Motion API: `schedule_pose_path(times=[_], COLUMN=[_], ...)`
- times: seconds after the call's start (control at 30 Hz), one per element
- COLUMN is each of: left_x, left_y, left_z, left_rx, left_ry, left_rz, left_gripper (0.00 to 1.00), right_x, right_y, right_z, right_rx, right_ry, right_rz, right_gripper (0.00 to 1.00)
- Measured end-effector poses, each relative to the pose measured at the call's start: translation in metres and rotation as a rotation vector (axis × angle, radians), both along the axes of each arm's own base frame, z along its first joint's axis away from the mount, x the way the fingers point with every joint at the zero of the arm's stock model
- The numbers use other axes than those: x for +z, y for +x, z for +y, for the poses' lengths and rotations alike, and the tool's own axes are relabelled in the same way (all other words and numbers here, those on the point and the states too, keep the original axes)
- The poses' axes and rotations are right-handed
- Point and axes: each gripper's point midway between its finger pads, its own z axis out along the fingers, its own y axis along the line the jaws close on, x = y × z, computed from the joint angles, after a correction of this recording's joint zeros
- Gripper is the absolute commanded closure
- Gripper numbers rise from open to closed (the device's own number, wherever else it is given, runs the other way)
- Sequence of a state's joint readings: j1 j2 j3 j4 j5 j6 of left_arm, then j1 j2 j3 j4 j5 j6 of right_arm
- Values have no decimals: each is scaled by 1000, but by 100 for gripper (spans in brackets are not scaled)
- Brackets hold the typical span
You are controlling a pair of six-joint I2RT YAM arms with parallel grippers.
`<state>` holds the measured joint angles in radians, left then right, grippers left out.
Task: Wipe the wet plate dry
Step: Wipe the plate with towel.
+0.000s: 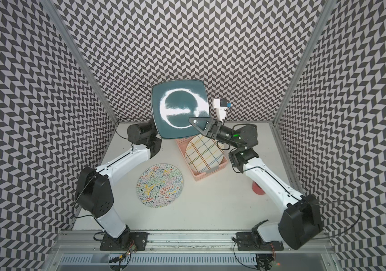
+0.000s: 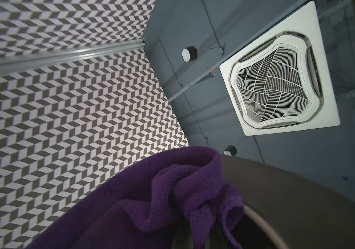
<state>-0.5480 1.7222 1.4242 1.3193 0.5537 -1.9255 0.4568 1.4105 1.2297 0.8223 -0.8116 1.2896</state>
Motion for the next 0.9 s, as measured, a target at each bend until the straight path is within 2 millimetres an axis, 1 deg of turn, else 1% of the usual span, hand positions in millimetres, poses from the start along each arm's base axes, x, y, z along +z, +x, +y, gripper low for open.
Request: schedule_pose_path(times=[0.07,0.1,0.17,0.27,0.33,0.4,0.47,0.53,0.6,0.63,0.7,0.77,0.8,0.9], left_x=[-1,0,-2,-19,-35,-44,-45,-37,-24,-20,-24,-39,-53,-103], left_y=[-9,-11,-12,-9,-10,-15,-19,-27,-34,-36,-30,-13,-1,36], left_z=[-11,-12,-11,-8,-4,2,8,13,17,20,23,23,22,20], left_rx=[-20,-13,19,88,134,194,279,390,505,579,672,755,788,848], left_ry=[2,-3,16,98,180,268,354,439,497,536,608,704,762,956], left_rz=[-5,-9,-18,7,6,-15,-59,-126,-196,-231,-255,-256,-251,-217], left_gripper=[100,100,100,100,100,100,100,100,100,100,100,100,100,100], right_x=[20,26,30,30,27,18,3,-23,-50,-71,-96,-109,-111,-109], right_y=[6,8,17,33,46,63,76,89,97,100,99,92,88,75], right_z=[-6,-11,-24,-46,-63,-85,-102,-111,-107,-98,-81,-64,-57,-39], right_rx=[-19,-29,-60,-110,-169,-258,-345,-405,-420,-418,-394,-358,-339,-295], right_ry=[21,25,30,29,26,34,34,16,-19,-53,-107,-148,-162,-177], right_rz=[-48,-62,-66,-48,-25,33,88,164,236,291,360,389,390,353], right_gripper=[100,100,100,100,100,100,100,100,100,100,100,100,100,100])
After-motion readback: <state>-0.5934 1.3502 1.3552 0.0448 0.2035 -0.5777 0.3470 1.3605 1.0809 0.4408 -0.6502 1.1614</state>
